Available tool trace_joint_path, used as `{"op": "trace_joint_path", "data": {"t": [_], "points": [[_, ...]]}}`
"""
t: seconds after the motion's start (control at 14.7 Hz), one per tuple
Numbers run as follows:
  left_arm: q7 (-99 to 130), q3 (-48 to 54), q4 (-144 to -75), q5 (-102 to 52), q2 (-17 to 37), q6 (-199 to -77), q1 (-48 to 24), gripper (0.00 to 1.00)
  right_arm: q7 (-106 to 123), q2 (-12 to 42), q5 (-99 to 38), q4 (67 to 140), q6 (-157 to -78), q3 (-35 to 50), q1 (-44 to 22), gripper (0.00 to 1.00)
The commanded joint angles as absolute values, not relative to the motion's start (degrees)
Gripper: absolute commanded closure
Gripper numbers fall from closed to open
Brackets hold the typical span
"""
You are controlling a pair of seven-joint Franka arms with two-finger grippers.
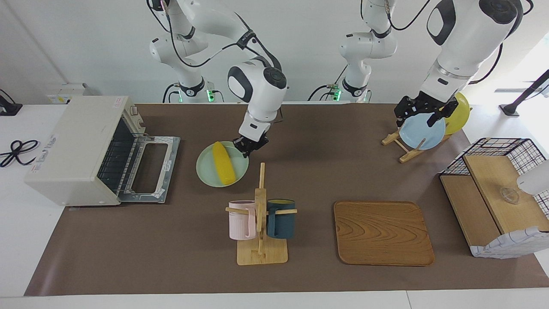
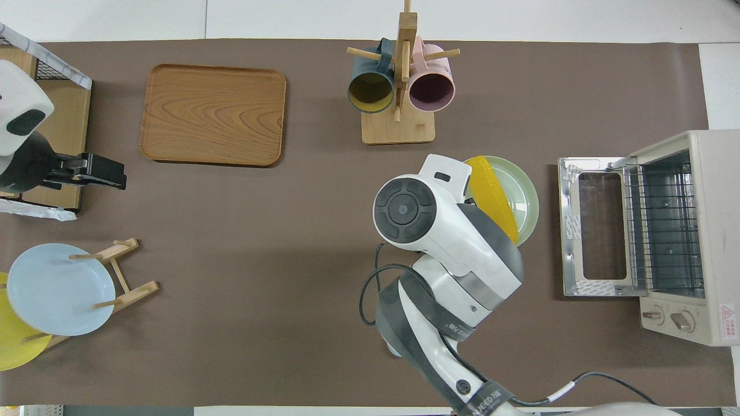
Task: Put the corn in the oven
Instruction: 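Carry the plate with corn toward the open oven with the right gripper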
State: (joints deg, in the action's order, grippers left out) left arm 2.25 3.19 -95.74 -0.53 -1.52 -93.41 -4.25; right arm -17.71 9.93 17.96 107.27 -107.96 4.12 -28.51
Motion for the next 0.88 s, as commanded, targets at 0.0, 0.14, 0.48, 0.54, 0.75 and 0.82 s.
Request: {"op": "trace_joint_path", "data": {"t": [0.0, 0.14, 0.48, 0.54, 0.75, 0.82], "points": [[2.20, 3.08, -96.59, 1.05, -2.55, -92.90, -4.92, 0.00, -14.86, 6.16, 17.84, 110.21, -105.83, 4.75, -26.02, 1.00], [2.29, 2.99, -96.59, 1.05, -2.55, -93.08, -4.92, 0.00, -13.46, 4.05, 17.84, 112.84, -105.29, 4.75, -24.44, 1.00], [2.37, 2.99, -96.68, 1.05, -2.64, -93.60, -4.92, 0.00, -0.29, 1.67, 17.84, 114.61, -105.03, 4.75, -14.88, 1.00], [2.37, 2.99, -96.68, 1.05, -2.72, -93.52, -4.83, 0.00, 2.09, 1.58, 17.84, 114.87, -104.94, 4.75, -13.11, 1.00], [2.28, 2.90, -96.59, 1.05, -2.72, -93.43, -4.31, 0.00, 3.95, 0.53, 17.84, 118.20, -105.55, 4.75, -9.76, 1.00], [2.29, 2.90, -96.68, 1.05, -2.81, -92.99, -4.22, 0.00, 4.48, -0.34, 17.84, 119.26, -106.08, 4.75, -8.97, 1.00]]}}
